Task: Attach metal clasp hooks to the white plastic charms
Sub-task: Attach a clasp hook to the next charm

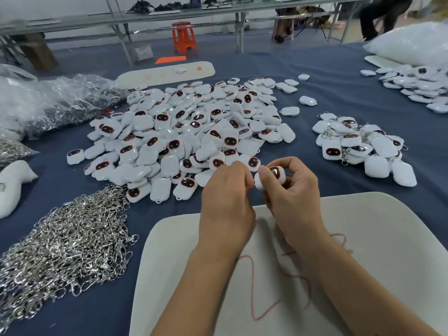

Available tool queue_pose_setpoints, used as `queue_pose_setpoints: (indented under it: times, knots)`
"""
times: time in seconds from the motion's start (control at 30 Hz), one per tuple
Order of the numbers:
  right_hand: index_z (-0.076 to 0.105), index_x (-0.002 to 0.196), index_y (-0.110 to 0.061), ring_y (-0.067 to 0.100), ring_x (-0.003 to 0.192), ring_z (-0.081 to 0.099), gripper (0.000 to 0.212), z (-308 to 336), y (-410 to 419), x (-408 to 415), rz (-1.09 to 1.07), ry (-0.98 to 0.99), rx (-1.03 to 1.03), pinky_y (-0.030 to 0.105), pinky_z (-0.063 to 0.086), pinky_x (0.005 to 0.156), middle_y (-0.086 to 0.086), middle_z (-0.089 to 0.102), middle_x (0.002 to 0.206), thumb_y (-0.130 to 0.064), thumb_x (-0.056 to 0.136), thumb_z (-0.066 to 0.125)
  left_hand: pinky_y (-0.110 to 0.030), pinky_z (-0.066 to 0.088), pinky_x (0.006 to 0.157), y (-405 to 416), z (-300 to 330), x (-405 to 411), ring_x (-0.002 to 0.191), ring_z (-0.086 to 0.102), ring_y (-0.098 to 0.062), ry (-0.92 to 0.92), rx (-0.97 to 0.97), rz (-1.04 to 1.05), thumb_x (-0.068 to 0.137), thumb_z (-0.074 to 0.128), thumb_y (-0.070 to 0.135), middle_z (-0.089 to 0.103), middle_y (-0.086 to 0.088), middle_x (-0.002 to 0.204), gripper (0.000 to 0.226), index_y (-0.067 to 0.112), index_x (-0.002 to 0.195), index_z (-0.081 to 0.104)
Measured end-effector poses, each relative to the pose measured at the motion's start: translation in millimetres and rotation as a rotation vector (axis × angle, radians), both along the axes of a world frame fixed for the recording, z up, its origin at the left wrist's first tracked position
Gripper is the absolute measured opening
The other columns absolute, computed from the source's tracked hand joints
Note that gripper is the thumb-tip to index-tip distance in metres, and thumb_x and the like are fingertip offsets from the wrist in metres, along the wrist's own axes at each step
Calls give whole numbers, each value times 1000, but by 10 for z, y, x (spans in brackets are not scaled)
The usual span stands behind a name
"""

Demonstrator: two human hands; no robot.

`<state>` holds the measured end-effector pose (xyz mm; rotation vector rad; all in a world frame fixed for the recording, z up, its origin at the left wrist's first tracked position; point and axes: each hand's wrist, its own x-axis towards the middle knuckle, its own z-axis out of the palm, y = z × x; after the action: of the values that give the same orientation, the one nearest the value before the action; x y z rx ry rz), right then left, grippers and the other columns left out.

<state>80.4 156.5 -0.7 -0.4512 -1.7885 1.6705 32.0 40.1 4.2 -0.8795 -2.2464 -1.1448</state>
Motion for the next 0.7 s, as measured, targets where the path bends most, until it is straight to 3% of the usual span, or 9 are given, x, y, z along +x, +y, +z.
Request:
queue_pose_setpoints:
  times: [0.07, 0.1, 0.17, 0.23, 0.33, 0.4, 0.57, 0.7]
  knots:
    - [65, 89, -15, 13, 51, 52, 16, -2, 12, -11, -20, -12, -4, 29, 44, 47, -6, 61, 59, -26, 92, 76, -38, 38, 62, 14, 3, 8, 69, 49, -21, -1, -3, 4, 78, 60, -11, 57, 1, 73, 25, 13, 78, 54]
    - [65, 89, -14, 11, 49, 49, 14, 4, 7, -20, 6, 11, -108, 25, 40, 44, -5, 59, 59, -23, 94, 75, -36, 43, 64, 14, 4, 12, 70, 53, -20, -67, 60, 5, 82, 63, -9, 59, 3, 73, 23, 13, 77, 56]
    - [67, 90, -14, 8, 46, 44, 10, 26, 1, -40, 85, 54, -337, 21, 31, 38, -1, 57, 60, -18, 98, 71, -24, 48, 67, 28, 22, 12, 70, 58, -10, -291, 286, -20, 84, 69, -5, 62, 9, 73, 24, 16, 78, 59]
    - [68, 91, -14, 8, 47, 43, 9, 30, -4, -46, 127, 69, -372, 20, 28, 37, 1, 56, 63, -15, 100, 68, -17, 47, 67, 60, 33, 19, 68, 57, -3, -578, 520, -106, 85, 69, -8, 63, 13, 72, 27, 19, 80, 63]
    - [66, 96, -12, 7, 45, 39, 6, 37, -5, -51, 170, 131, -351, 20, 25, 37, 4, 53, 66, -13, 102, 64, -21, 50, 68, 70, 21, 34, 68, 59, -10, -1030, 865, -350, 86, 68, -7, 67, 2, 72, 21, 14, 84, 70]
    - [66, 99, -11, 8, 44, 38, 5, 41, 14, -50, 190, 154, -340, 21, 25, 38, 6, 49, 68, -13, 103, 62, -22, 54, 69, 65, 3, 31, 70, 64, -16, -1152, 959, -431, 90, 65, -7, 70, -6, 78, 17, 9, 88, 71]
    - [65, 98, -13, 9, 42, 32, 6, 22, 47, -53, 222, 153, -360, 21, 23, 39, 5, 48, 59, -15, 103, 63, -25, 57, 74, 68, -16, 12, 75, 70, -17, -1018, 781, -333, 95, 64, -3, 74, -12, 81, 8, 2, 93, 71]
    - [66, 93, -12, 10, 46, 42, 9, -15, 72, -44, 118, 79, -250, 21, 32, 39, 1, 53, 59, -17, 96, 73, -25, 55, 71, -10, -17, -28, 70, 67, -11, -552, 282, -149, 92, 67, 2, 72, 5, 73, 19, 16, 79, 71]
